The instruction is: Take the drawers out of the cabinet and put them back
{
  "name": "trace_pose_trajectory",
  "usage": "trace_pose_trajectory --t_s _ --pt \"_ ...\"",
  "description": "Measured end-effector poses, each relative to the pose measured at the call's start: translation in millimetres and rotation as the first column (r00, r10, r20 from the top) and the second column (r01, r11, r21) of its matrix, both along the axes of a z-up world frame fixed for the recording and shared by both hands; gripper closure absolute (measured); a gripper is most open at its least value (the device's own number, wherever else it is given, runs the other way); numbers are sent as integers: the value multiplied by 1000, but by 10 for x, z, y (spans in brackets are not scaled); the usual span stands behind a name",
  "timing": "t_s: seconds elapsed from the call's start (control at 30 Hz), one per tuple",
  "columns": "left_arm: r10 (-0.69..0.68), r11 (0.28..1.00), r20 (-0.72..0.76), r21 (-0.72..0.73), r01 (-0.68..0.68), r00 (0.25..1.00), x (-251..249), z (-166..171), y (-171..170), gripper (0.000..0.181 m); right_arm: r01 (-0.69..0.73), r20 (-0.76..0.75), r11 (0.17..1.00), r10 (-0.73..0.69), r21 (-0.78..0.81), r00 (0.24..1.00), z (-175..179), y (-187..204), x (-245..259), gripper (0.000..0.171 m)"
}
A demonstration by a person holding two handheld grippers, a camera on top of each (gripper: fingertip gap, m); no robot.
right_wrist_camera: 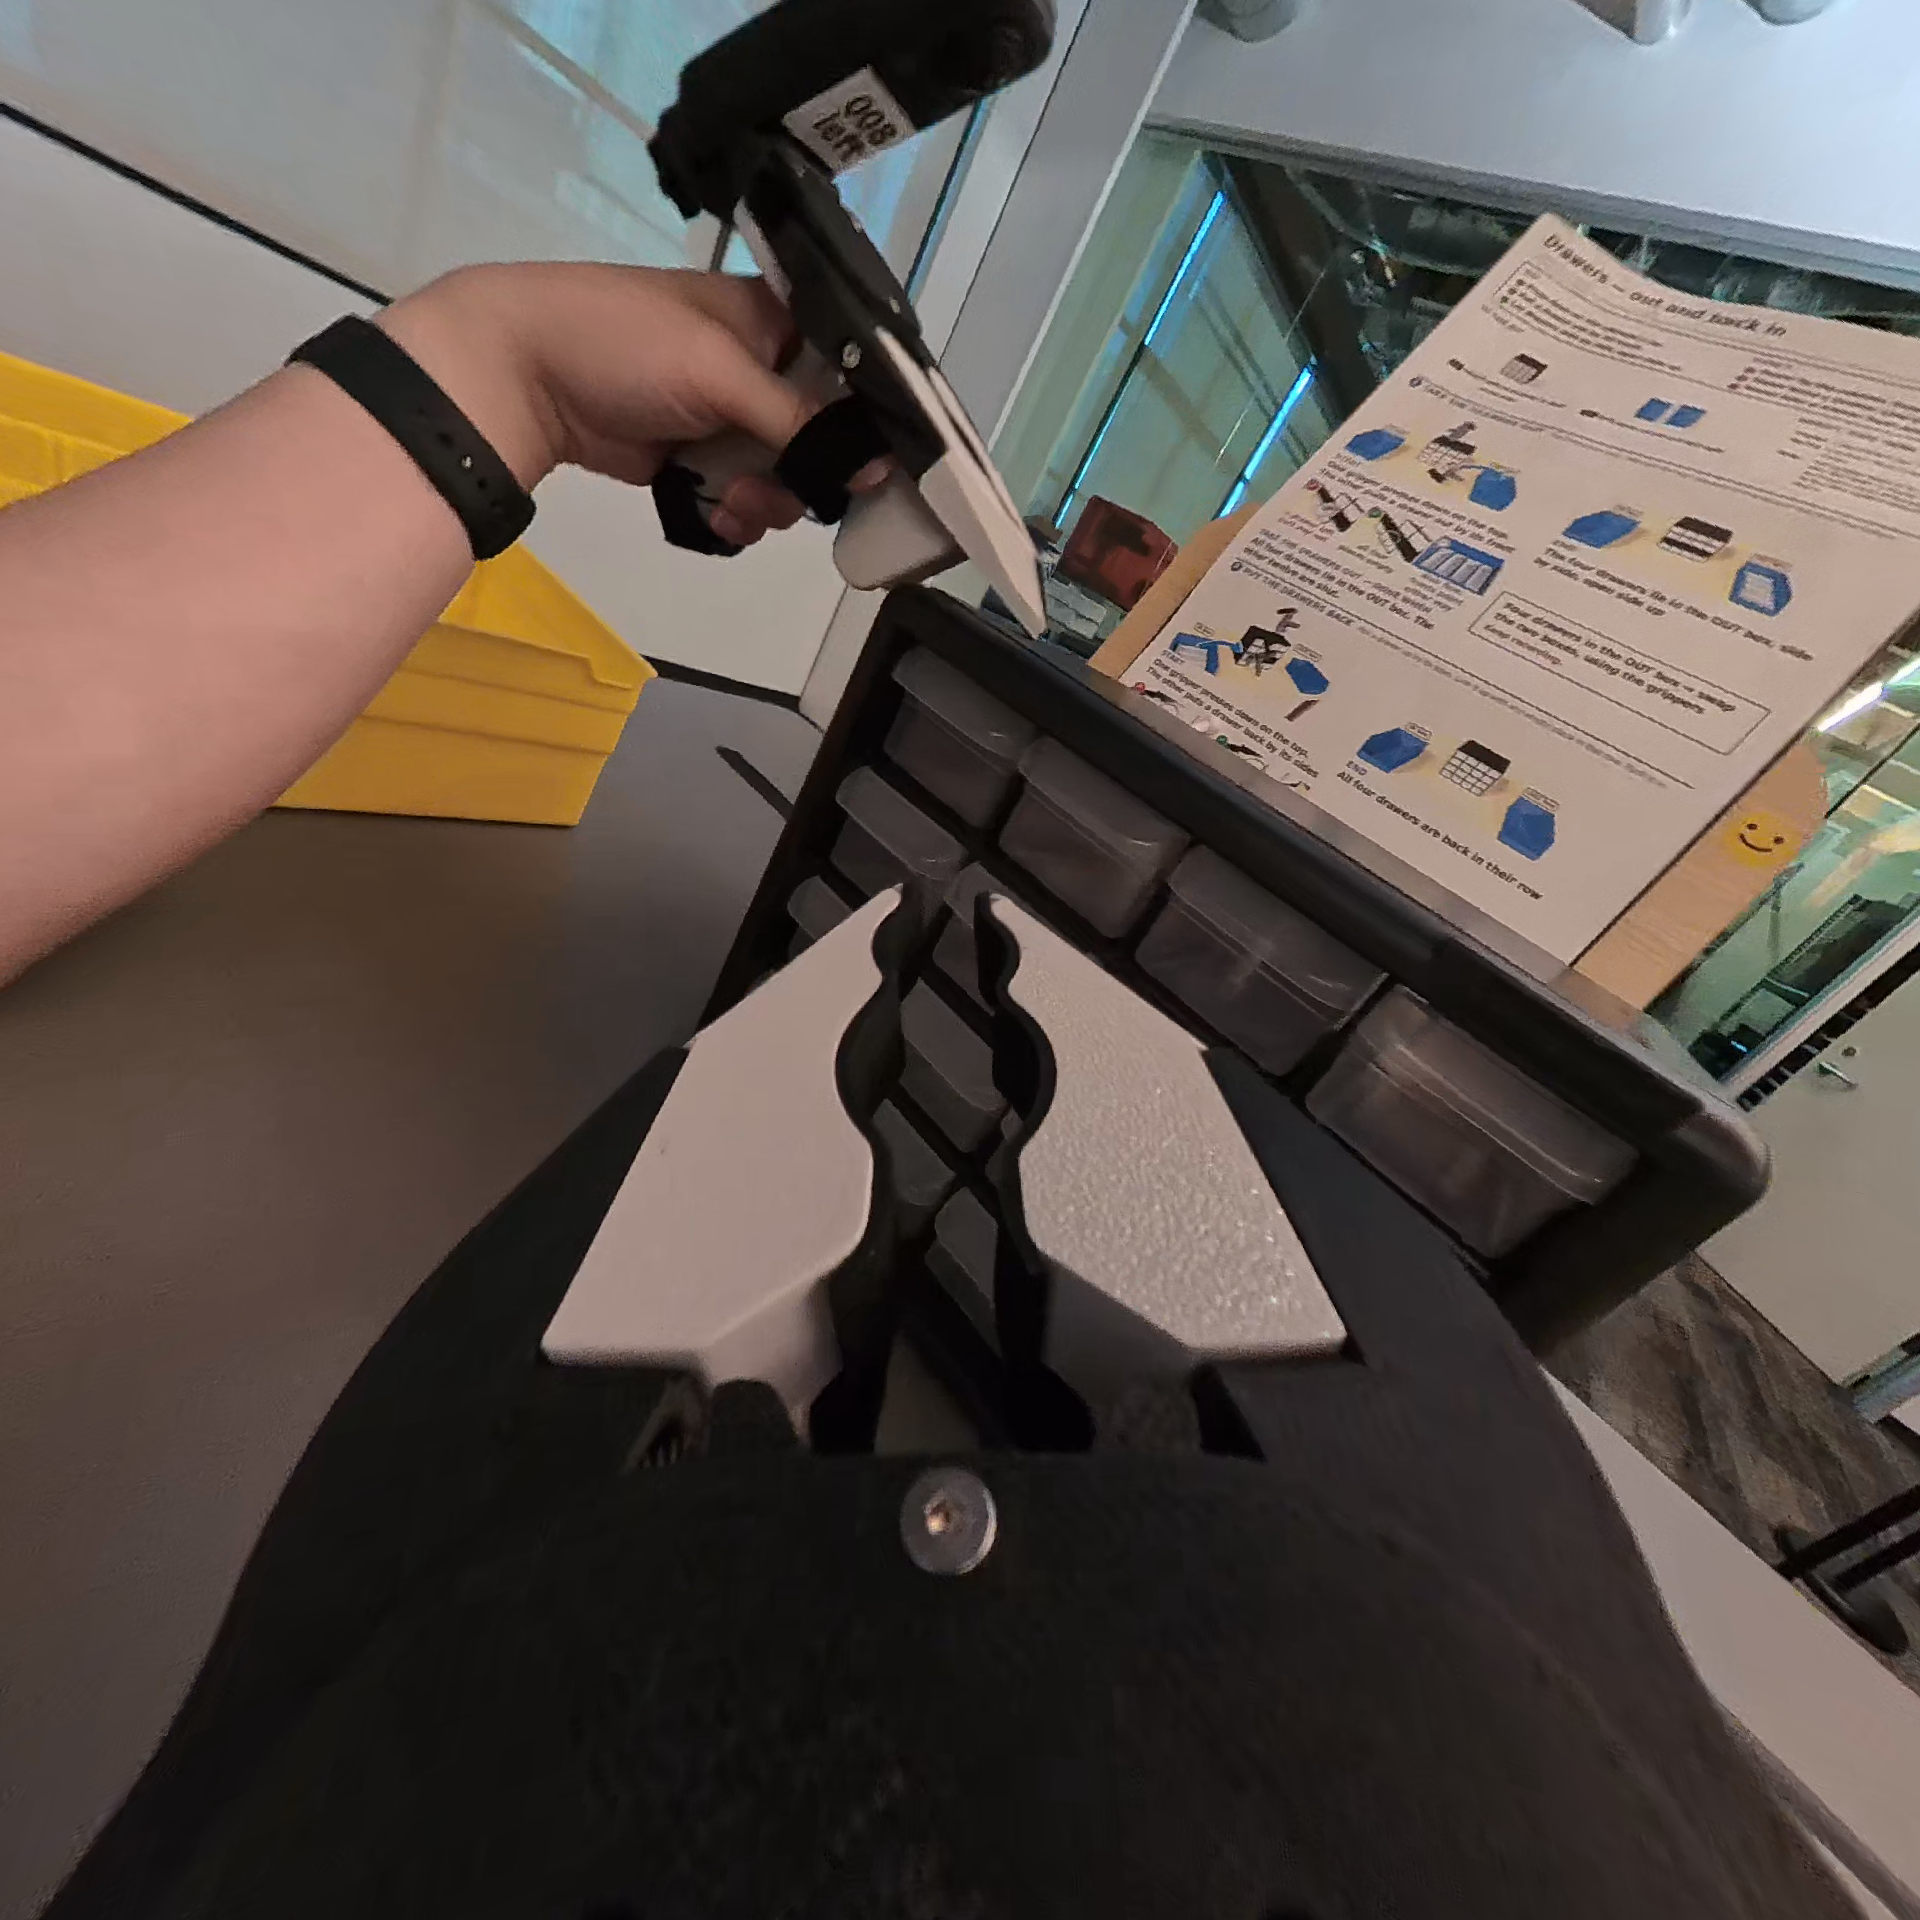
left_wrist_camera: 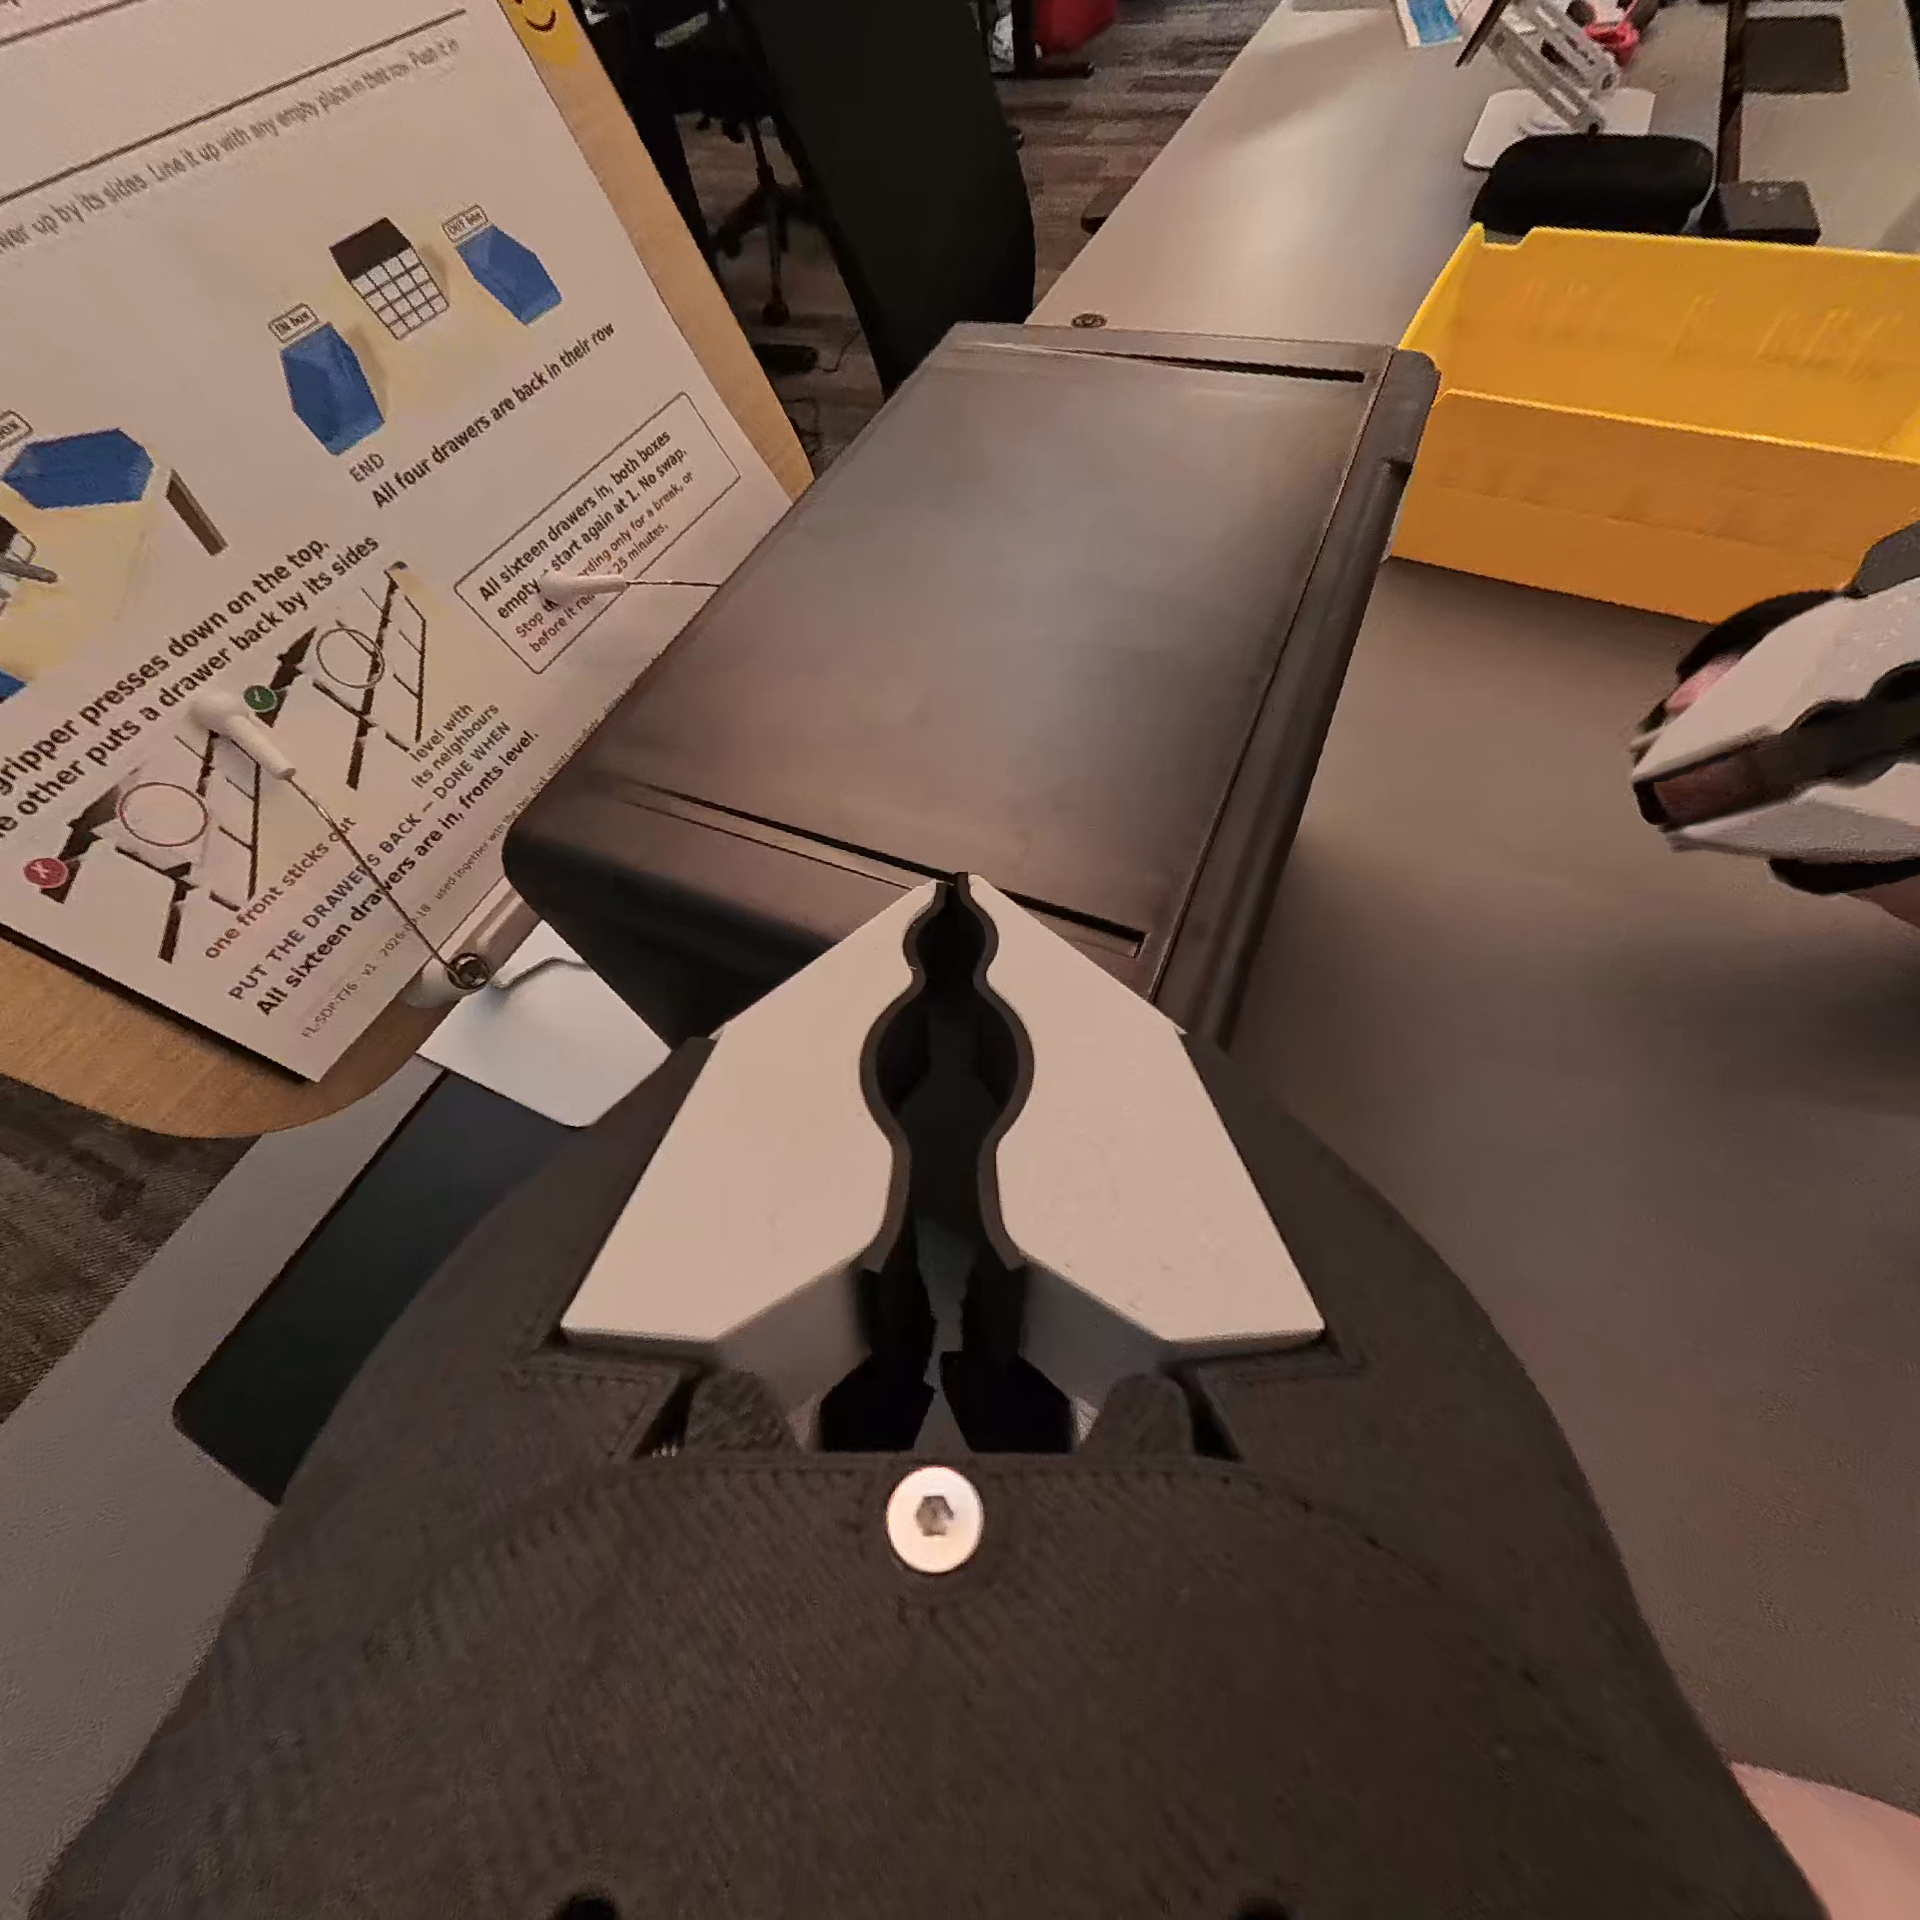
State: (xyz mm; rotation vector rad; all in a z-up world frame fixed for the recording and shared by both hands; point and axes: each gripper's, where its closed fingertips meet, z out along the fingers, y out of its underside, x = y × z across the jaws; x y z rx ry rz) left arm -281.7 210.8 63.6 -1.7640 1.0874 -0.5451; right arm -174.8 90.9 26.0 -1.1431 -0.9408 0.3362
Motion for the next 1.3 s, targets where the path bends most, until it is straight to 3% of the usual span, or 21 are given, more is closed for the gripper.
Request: trace_pose_trajectory --t_s 0.03,0.37,0.53,0.6,0.67,0.77,1.2,1.3 --pt "-1 1000 7 -9 2 1000 0 -1 0 181 15 20 1000 -15 2 1000 -29 15 -15 164" --pt "-18 999 0 -49 18 1000 -8 -3 -9 181 85 296 994 -102 69 950 -496 90 -328 161" --pt "-33 997 36 -74 36 999 -38 0 -35 181 114 334 992 -127 58 934 -649 157 -460 156" --pt "-31 996 49 -87 36 998 -45 1 -40 181 190 358 973 -225 131 906 -653 253 -491 151" --pt "-33 995 64 -96 39 997 -44 2 -39 181 244 418 921 -358 304 835 -651 332 -555 148" --pt "-46 991 96 -117 58 994 -45 4 -39 181 199 459 820 -482 537 746 -658 373 -754 147" --pt "-65 991 105 -110 77 992 -47 6 -38 181 162 491 735 -583 659 648 -806 780 -1023 148" --pt "-68 991 109 -111 80 992 -46 7 -38 181 138 484 701 -607 699 631 -799 799 -1069 156"
